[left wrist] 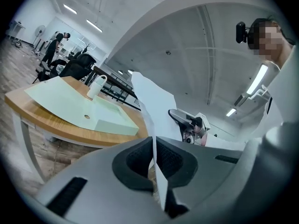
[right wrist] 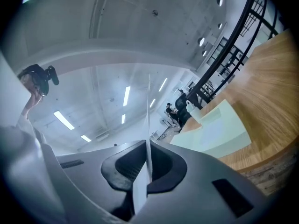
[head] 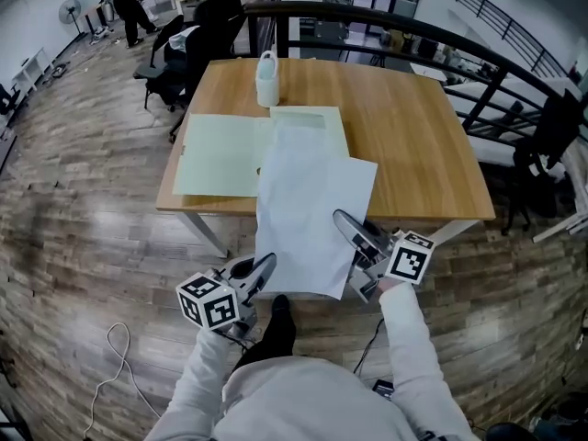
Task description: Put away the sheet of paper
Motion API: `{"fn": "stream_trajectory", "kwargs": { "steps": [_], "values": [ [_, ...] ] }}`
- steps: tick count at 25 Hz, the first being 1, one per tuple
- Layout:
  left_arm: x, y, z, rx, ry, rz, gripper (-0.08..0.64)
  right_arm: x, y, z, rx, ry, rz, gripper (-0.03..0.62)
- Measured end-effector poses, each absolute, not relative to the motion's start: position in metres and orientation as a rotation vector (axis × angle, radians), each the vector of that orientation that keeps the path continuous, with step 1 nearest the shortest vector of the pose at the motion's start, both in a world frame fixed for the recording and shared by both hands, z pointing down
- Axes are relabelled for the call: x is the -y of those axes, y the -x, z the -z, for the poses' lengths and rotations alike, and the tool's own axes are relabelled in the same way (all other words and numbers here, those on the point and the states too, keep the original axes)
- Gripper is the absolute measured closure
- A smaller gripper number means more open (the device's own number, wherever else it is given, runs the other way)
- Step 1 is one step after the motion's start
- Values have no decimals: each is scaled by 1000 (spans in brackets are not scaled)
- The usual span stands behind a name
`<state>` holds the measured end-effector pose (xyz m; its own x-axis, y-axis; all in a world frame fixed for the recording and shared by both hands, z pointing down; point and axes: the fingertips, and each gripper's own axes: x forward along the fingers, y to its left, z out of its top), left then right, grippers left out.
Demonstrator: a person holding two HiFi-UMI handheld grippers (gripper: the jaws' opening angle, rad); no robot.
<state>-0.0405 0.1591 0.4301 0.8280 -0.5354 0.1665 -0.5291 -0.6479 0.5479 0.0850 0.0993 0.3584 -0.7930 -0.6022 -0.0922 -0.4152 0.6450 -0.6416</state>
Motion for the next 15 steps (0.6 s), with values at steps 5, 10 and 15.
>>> {"fn": "stream_trajectory", "kwargs": {
  "steps": [5,10,15],
  "values": [
    [-104,53,-431,775,-2402,33,541,-42,-73,-362,-2563,841,917,565],
    [-58,60,-431,735,-2411,16,541,6,-64,-363,-2563,867,926,565],
    [-20,65,-428,718,-2426,12,541,41,-62,-363,-2553,895,931,565]
  ]
}}
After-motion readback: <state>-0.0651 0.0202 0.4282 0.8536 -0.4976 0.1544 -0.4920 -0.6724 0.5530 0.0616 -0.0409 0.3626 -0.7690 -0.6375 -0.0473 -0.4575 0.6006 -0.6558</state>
